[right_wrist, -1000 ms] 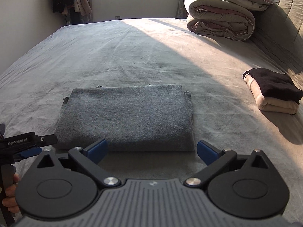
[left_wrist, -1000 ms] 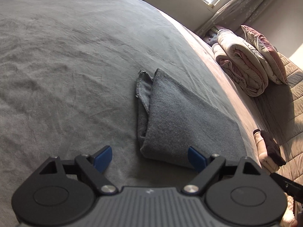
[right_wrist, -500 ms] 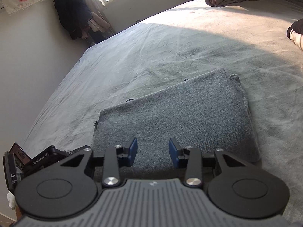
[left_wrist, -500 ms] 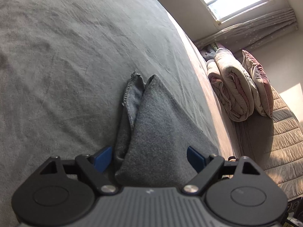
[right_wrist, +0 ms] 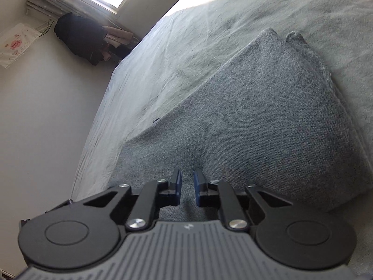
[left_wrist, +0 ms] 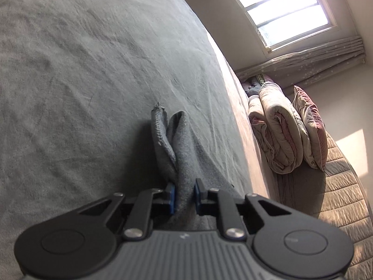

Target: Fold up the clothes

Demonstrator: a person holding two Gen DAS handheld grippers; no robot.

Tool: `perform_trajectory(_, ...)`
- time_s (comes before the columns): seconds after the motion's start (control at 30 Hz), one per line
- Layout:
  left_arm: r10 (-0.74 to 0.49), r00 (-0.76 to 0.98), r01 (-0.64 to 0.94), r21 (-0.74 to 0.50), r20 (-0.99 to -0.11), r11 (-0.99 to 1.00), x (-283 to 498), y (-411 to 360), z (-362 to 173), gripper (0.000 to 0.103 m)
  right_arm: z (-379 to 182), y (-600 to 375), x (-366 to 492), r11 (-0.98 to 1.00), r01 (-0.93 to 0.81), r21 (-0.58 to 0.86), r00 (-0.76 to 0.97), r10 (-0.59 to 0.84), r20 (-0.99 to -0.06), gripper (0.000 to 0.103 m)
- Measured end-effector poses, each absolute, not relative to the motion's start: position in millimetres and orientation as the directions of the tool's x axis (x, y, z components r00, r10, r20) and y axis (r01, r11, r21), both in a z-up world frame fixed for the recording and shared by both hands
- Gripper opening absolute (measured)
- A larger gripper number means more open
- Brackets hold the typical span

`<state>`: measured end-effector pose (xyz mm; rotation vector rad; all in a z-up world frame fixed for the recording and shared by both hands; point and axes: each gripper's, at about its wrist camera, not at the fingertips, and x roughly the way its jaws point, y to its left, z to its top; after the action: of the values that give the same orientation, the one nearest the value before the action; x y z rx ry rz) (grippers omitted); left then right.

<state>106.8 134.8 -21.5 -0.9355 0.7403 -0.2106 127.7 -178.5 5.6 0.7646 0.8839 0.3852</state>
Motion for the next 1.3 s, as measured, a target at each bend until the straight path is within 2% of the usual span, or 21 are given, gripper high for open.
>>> perform_trajectory(0.1,-0.470,0.747,-0.089,-0.772,-0.470,0.630,108,114,7,0.014,5,-178,122,0.669,0.007,0.743,0.590,0.598,-0.543,0.007)
perform_trajectory(0.33,-0.493,0.723,0.019,-0.699,-0.485,0.715,114,64,49,0.013,14,-203,112,0.564,0.082,0.822,0.615,0.620,-0.487,0.022)
perform_trajectory(0.5,-0.525,0.687,0.073,-0.671,-0.503,0.738,118,30,58,0.012,19,-239,103,0.461,0.134,0.877,0.663,0.616,-0.425,0.023)
perform_trajectory(0.57,-0.542,0.670,0.099,-0.663,-0.507,0.742,118,14,58,0.010,18,-253,98,0.414,0.150,0.898,0.666,0.628,-0.401,0.034)
perform_trajectory(0.6,-0.552,0.660,0.114,-0.659,-0.509,0.744,117,5,57,0.009,16,-258,96,0.379,0.161,0.912,0.672,0.634,-0.382,0.043)
perform_trajectory(0.7,-0.607,0.619,0.160,-0.676,-0.499,0.719,117,-18,49,0.004,10,-274,92,0.266,0.191,0.945,0.691,0.647,-0.322,0.047)
perform_trajectory(0.77,-0.644,0.584,0.173,-0.700,-0.494,0.693,118,-27,42,0.005,6,-284,85,0.188,0.210,0.959,0.713,0.642,-0.282,0.049)
perform_trajectory(0.83,-0.651,0.574,0.170,-0.705,-0.497,0.689,117,-31,38,0.005,2,-290,80,0.133,0.217,0.967,0.723,0.644,-0.250,0.056)
perform_trajectory(0.97,-0.641,0.604,0.154,-0.720,-0.473,0.677,113,-15,37,0.005,0,-293,77,0.126,0.237,0.963,0.716,0.648,-0.261,0.057)
perform_trajectory(1.07,-0.591,0.643,0.130,-0.691,-0.487,0.711,110,2,36,0.005,3,-291,81,0.151,0.240,0.959,0.711,0.645,-0.280,0.057)
perform_trajectory(1.3,-0.533,0.611,0.075,-0.628,-0.585,0.775,104,10,-7,0.005,8,-284,87,0.232,0.212,0.949,0.728,0.611,-0.312,0.057)
